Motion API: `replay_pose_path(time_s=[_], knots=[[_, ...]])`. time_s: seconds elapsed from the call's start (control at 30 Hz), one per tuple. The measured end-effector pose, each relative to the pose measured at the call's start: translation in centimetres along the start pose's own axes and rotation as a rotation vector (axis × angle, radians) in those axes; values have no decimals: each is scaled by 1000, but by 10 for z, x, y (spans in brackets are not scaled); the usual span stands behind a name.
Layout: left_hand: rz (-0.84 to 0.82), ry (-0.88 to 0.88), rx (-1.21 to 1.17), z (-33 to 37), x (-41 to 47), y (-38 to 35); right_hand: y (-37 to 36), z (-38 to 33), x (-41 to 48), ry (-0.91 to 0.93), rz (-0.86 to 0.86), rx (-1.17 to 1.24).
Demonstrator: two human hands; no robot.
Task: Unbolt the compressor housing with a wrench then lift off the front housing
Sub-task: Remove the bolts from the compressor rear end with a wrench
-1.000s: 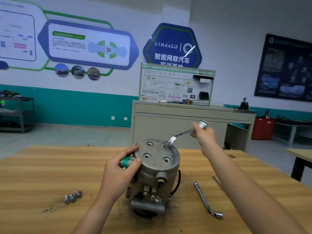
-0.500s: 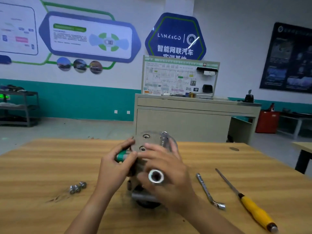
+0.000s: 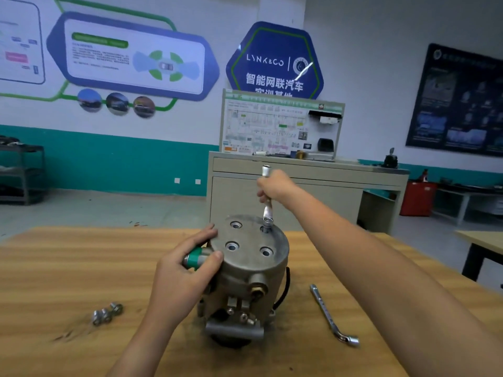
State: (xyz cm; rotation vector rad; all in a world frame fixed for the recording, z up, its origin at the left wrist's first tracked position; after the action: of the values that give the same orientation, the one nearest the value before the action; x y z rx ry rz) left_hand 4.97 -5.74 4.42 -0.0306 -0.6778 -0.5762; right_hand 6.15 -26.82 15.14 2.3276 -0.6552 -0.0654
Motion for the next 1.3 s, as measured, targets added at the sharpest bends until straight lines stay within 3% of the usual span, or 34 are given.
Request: replay_pose_path(time_s=[0.1, 0.2, 0.3, 0.43, 0.53, 0.63, 0.7, 0.77, 0.83, 1.0, 1.07, 1.13, 1.23, 1.3], knots=[[-12, -24, 10, 0, 3, -2, -44, -52, -15, 134, -197, -506], [6, -10, 65, -4, 10, -6, -91, -79, -66, 412, -141, -819], [85, -48, -3, -7, 8, -5, -115, -58, -141, 682, -49, -658], [10, -31, 16, -6, 2, 3, -93, -5, -199, 1024, 443, -396], [33, -51, 68, -3, 1, 7, -72, 29, -203, 888, 527, -18], [55, -52, 45, -3, 1, 6, -38, 70, -192, 479, 656, 570], [61, -48, 8, -5, 0, 8, -12, 91, -176, 207, 685, 712], [64, -37, -4, -6, 0, 9, 12, 101, -147, 95, 613, 838], [59, -32, -10, -4, 0, 8, 25, 97, -109, -15, 518, 818], [63, -2, -25, -3, -2, 8, 11, 37, -19, -110, 159, 482], [56, 22, -38, -3, -2, 8, -6, 4, 2, -44, 12, 243], [50, 21, -32, -2, -2, 8, -28, -26, 9, 6, -94, -146], [49, -14, -10, -1, -2, 7, -67, -65, -10, 177, -76, -734], [68, -36, -3, -2, -2, 7, -95, -79, -46, 369, -40, -901]])
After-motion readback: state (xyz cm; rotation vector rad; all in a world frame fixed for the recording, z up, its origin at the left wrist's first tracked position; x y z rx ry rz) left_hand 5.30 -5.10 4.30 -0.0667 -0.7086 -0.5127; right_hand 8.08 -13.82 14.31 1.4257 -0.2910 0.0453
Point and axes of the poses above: each hand's wrist, its own x-axis towards the middle knuckle, its own y-axis out of the back of the hand, z = x × y, the point moved 5 cm from there along x, towards the middle knuckle, and after that the axes turned 12 degrees about -z, right-handed, at the moved point
